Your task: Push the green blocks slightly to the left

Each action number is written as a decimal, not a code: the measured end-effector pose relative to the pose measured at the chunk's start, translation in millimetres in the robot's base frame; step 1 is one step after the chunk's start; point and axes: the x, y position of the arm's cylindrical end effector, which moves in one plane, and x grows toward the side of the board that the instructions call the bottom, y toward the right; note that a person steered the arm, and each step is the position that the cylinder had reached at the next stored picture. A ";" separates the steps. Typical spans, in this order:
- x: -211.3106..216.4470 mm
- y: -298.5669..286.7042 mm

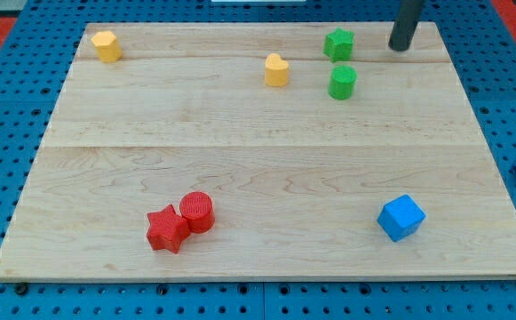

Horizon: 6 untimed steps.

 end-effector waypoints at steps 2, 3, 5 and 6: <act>10.0 -71.6; 29.9 -95.3; 80.9 -17.8; 114.6 -62.9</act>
